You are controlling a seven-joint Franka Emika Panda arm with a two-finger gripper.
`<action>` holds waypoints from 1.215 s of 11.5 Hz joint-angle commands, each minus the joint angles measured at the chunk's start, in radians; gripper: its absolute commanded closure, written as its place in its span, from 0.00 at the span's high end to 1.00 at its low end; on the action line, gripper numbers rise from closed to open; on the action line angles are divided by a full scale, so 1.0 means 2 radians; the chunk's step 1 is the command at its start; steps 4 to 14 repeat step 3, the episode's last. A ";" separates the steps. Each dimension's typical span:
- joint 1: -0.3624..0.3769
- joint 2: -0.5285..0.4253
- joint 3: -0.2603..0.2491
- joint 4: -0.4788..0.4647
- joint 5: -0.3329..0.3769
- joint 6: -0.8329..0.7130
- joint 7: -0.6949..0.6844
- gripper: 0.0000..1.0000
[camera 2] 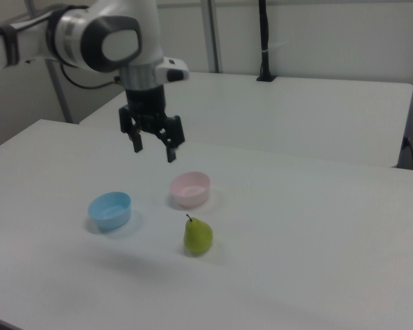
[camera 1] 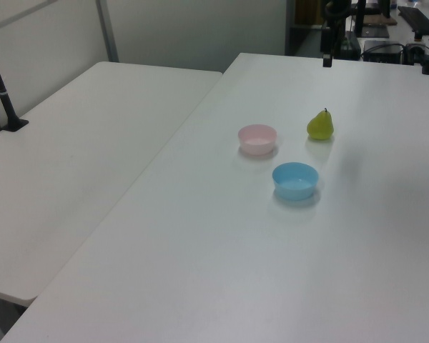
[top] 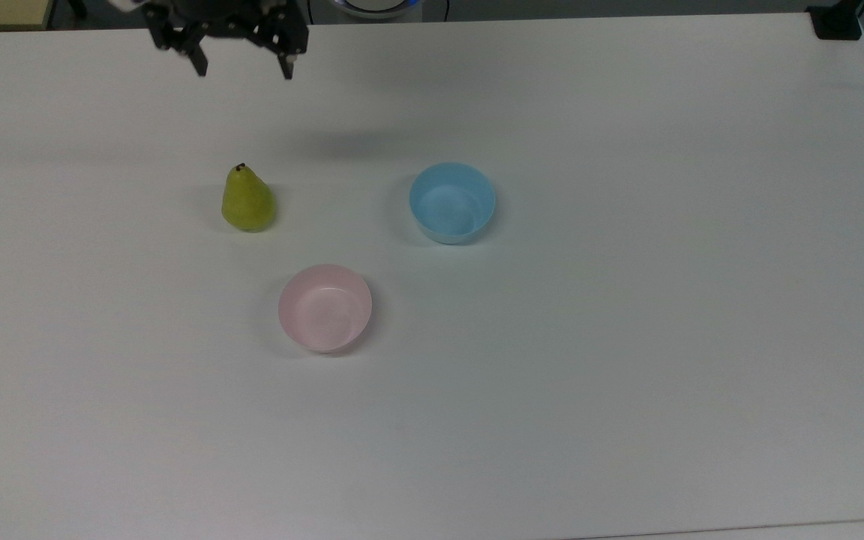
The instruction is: Pick up a pear from the bowl
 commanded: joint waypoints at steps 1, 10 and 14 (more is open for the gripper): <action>-0.004 -0.028 0.033 -0.011 -0.021 -0.024 0.043 1.00; -0.007 -0.028 0.033 -0.003 -0.021 -0.036 0.040 1.00; -0.007 -0.028 0.033 -0.003 -0.021 -0.036 0.040 1.00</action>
